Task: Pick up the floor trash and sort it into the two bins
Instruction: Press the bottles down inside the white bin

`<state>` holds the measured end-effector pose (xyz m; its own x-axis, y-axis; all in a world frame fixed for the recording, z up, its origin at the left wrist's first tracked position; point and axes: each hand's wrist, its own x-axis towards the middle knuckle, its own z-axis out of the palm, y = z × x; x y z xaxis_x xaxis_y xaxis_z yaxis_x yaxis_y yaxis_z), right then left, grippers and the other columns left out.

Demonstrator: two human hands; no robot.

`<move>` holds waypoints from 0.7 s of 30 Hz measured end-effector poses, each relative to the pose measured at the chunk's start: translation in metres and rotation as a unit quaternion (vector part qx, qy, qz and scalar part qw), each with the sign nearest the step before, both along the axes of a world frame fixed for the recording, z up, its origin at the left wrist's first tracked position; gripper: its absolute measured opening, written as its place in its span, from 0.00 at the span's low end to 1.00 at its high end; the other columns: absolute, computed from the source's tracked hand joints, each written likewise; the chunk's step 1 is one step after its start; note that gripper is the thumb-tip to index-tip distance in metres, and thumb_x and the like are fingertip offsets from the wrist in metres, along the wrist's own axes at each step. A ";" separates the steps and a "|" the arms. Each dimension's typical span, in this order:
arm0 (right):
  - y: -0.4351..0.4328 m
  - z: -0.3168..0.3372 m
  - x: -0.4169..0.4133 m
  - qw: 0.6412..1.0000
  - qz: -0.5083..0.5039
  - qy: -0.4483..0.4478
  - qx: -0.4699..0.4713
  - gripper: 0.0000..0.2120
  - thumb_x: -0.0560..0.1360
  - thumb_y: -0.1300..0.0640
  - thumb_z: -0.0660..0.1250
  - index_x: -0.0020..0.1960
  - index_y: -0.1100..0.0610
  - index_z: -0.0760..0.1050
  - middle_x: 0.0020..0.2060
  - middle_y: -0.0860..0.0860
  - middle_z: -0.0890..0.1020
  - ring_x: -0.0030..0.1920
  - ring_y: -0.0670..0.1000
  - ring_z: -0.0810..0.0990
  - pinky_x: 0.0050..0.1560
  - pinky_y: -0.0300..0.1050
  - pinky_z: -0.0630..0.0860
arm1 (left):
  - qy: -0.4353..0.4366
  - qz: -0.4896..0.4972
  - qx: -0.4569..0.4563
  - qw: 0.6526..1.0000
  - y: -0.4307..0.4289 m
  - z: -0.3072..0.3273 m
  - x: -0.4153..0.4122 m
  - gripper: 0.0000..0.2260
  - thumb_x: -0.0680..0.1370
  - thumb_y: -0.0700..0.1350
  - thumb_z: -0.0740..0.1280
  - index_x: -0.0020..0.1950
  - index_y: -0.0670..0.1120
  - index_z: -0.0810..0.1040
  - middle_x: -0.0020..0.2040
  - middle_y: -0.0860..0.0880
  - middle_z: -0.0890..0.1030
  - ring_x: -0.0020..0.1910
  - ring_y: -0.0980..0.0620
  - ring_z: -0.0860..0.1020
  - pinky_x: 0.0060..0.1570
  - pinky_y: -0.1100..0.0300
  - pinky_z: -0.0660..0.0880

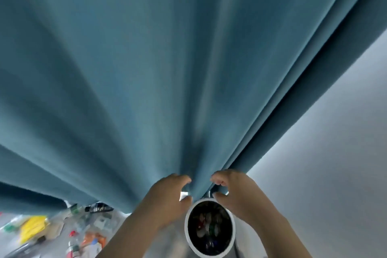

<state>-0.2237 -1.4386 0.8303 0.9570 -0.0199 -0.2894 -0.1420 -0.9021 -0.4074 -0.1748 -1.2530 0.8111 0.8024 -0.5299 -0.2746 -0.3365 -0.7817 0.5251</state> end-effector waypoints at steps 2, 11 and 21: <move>0.025 0.001 0.015 0.999 0.049 0.002 0.006 0.16 0.75 0.53 0.66 0.63 0.46 0.75 0.57 0.41 0.79 0.57 0.42 0.76 0.59 0.36 0.72 | 0.004 0.041 0.001 0.999 0.027 -0.001 -0.005 0.19 0.78 0.55 0.59 0.68 0.53 0.69 0.64 0.55 0.73 0.62 0.55 0.72 0.61 0.65 0.67; 0.169 0.003 0.063 0.971 0.236 0.021 -0.019 0.17 0.76 0.53 0.65 0.64 0.47 0.74 0.59 0.43 0.77 0.60 0.44 0.75 0.60 0.39 0.71 | -0.008 0.218 0.001 0.976 0.168 0.000 -0.029 0.15 0.77 0.51 0.62 0.64 0.53 0.73 0.59 0.54 0.76 0.59 0.55 0.75 0.55 0.65 0.69; 0.366 0.005 0.056 0.924 0.379 0.050 -0.021 0.15 0.74 0.55 0.66 0.61 0.49 0.76 0.59 0.47 0.78 0.59 0.48 0.76 0.61 0.43 0.72 | -0.009 0.363 0.000 0.932 0.337 0.014 -0.087 0.13 0.78 0.47 0.63 0.61 0.52 0.76 0.60 0.54 0.79 0.59 0.55 0.76 0.54 0.64 0.70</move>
